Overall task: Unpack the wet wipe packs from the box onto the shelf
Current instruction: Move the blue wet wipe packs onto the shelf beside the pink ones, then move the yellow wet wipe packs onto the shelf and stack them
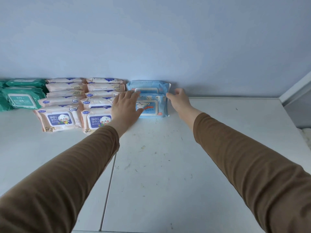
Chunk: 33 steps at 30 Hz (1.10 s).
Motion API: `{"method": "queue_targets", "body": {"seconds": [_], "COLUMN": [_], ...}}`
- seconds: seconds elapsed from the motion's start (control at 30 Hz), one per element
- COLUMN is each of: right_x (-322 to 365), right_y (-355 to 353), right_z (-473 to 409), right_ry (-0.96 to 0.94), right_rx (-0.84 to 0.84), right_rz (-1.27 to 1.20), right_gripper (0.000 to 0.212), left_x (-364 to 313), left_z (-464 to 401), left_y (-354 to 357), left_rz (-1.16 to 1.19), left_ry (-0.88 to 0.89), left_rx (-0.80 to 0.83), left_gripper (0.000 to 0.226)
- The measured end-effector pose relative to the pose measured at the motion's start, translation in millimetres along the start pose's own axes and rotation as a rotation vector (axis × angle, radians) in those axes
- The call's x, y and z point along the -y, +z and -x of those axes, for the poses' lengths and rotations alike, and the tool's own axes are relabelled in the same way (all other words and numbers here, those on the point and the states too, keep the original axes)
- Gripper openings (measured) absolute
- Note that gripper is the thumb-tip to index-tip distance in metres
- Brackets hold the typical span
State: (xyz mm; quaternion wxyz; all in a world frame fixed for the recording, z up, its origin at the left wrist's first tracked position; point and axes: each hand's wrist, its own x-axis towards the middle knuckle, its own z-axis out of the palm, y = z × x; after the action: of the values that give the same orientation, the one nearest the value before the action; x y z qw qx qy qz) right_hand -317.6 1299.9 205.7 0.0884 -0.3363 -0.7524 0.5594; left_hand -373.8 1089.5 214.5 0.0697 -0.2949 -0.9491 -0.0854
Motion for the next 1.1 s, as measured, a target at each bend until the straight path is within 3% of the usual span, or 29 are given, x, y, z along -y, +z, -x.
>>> {"method": "queue_targets", "body": {"seconds": [0.07,0.13,0.37,0.77,1.1], "right_x": [-5.6,-14.4,-57.7,-180.6,-350.1], "right_y": [-10.8,-21.6,-63.9,-189.6,-356.7], "right_z": [19.6,48.4,180.5,433.5,483.5], "right_ry": [-0.033,-0.08,-0.214,-0.336,-0.081], "right_rx": [-0.01,-0.013,-0.048,-0.145,-0.205], "right_rz": [0.062,0.135,0.422,0.494,0.413], "right_gripper": [0.057,0.059,0.049,0.03,0.022], "left_x": [-2.5,-7.6,-41.5,-187.7,-377.8], "left_z": [12.0,31.6,129.1,345.8,445.2], "left_y": [-2.6,-6.1,-18.8,-20.4,51.1], "left_rz": [0.014,0.043,0.191,0.384,0.483], "left_ry": [0.01,0.029,0.134,0.365,0.527], "left_rx": [-0.026,-0.043,-0.012,0.051,0.179], "left_gripper": [0.069,0.067,0.058,0.046,0.041]}}
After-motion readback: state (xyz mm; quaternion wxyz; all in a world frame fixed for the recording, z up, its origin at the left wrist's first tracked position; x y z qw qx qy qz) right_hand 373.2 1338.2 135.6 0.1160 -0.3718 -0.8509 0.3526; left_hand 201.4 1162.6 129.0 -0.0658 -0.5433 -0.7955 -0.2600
